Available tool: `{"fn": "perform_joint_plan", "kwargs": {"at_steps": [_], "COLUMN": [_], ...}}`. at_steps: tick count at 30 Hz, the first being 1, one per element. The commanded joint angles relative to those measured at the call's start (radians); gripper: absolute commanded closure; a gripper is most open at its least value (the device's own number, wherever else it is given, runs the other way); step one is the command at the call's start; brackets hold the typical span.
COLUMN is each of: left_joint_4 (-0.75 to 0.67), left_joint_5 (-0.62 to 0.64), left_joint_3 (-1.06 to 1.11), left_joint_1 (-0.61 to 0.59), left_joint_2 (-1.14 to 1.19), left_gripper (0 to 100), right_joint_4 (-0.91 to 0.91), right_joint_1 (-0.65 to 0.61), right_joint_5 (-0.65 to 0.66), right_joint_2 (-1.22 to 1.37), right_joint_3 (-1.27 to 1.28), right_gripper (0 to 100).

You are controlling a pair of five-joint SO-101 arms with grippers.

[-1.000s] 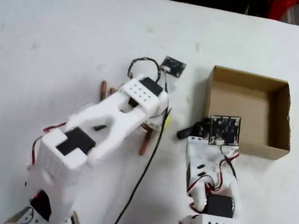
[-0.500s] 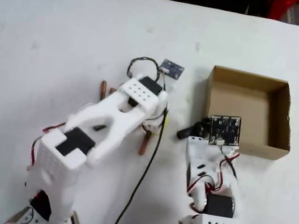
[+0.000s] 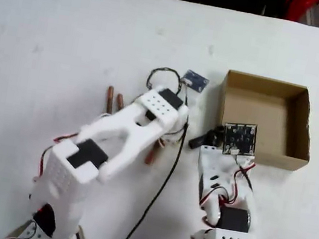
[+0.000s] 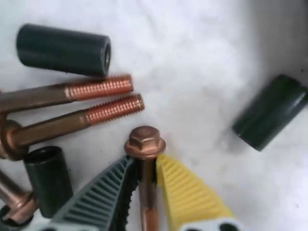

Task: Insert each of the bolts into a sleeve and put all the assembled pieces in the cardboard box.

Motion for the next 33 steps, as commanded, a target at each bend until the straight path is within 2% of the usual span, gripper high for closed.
{"fn": "perform_joint_plan", "kwargs": {"at_steps": [1, 4, 12, 17, 21, 29, 33], "left_joint_4": [-0.008, 0.005, 0.150, 0.239, 0.261, 0.285, 0.362], "left_joint_5": [0.005, 0.003, 0.002, -0.124, -0.146, -0.152, -0.239], "left_joint_3": [-0.018, -0.018, -0.072, -0.086, -0.083, -0.083, -0.054], "left_joint_1": [0.002, 0.007, 0.005, -0.001, -0.005, -0.151, -0.197], "left_joint_2": [0.008, 0.008, -0.070, -0.183, -0.280, -0.463, -0.533], "left_gripper": [97, 98, 98, 98, 98, 98, 98], "right_joint_4": [-0.019, -0.019, -0.027, -0.027, -0.027, -0.041, -0.047], "right_joint_1": [0.001, -0.001, -0.061, -0.062, -0.065, -0.111, -0.208], "right_joint_5": [-0.006, -0.006, -0.006, -0.008, -0.008, -0.008, -0.008], "right_joint_2": [-0.018, -0.018, -0.018, -0.018, -0.018, -0.093, -0.171], "right_joint_3": [-0.012, -0.012, 0.014, 0.014, 0.012, 0.015, 0.060], "right_gripper": [98.1, 98.1, 98.1, 98.1, 98.1, 98.1, 98.1]}}
